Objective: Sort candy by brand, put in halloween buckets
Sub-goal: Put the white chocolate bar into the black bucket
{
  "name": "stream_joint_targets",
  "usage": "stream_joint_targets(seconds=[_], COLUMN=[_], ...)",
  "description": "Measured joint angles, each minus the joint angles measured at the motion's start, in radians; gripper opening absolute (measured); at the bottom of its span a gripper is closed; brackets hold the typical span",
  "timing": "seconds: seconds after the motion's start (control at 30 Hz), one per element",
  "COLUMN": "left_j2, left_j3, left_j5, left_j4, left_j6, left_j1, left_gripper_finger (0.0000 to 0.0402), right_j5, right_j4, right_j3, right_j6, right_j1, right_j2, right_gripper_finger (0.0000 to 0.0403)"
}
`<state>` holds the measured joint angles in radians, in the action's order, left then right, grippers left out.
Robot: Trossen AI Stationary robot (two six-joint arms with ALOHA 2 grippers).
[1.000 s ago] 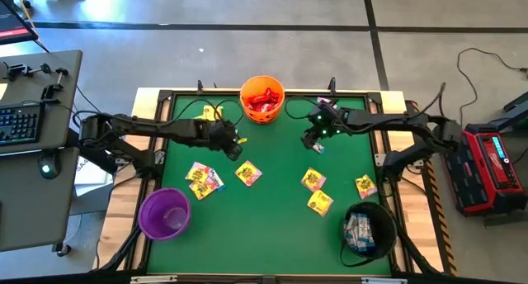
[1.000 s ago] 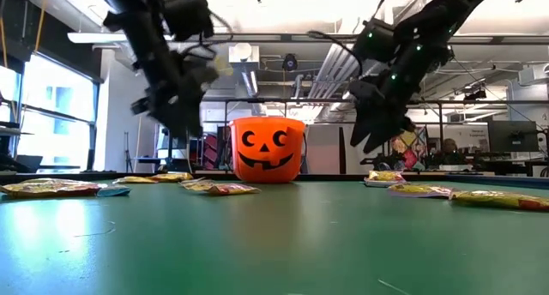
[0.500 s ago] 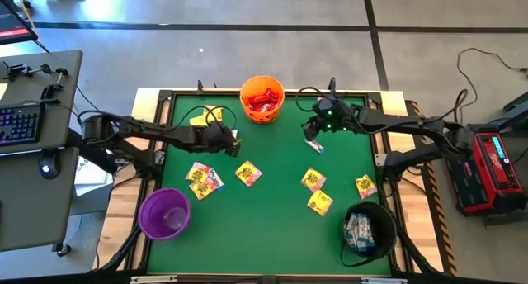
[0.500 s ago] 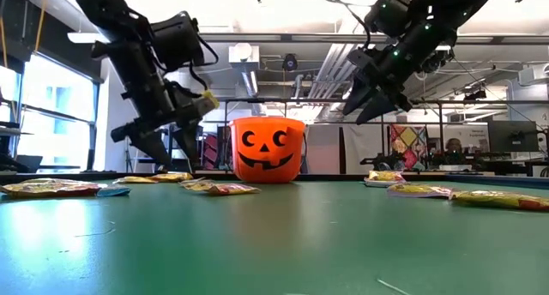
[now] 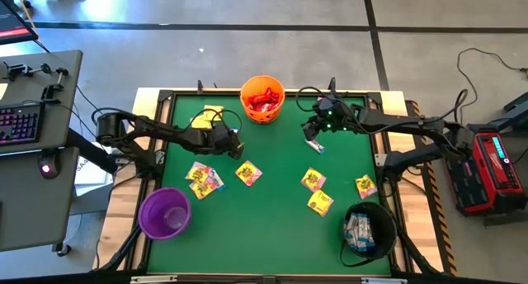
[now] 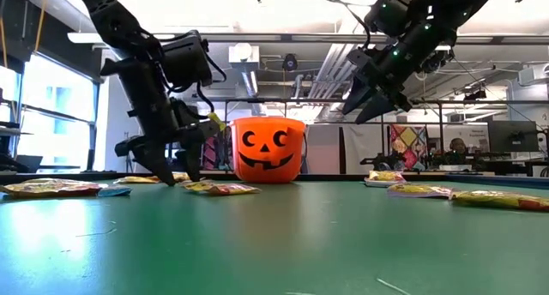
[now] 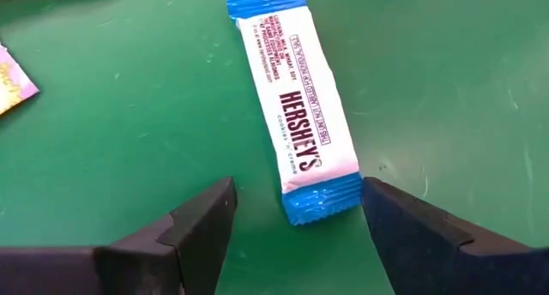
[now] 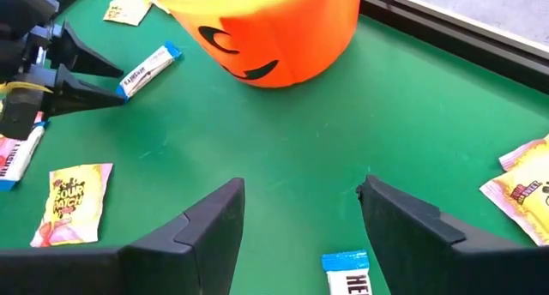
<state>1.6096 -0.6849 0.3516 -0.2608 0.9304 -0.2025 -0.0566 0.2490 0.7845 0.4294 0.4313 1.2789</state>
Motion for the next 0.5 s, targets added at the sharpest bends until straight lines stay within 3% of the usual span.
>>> stream_joint_targets(seconds=[0.2,0.5], left_j2=[-0.011,-0.028], left_j3=[0.000,0.002], left_j5=[-0.033,-0.053], left_j4=[-0.023,-0.073], left_j6=[-0.001,-0.112], left_j1=[-0.016,-0.042], left_gripper_finger=[0.0204,0.0054], right_j5=[-0.021,-0.027], right_j4=[0.000,-0.029], right_j3=[0.000,0.000], right_j6=[0.000,0.000], right_j1=[0.000,0.000], right_j2=[0.000,0.000], right_gripper_finger=[0.0220,0.0220])
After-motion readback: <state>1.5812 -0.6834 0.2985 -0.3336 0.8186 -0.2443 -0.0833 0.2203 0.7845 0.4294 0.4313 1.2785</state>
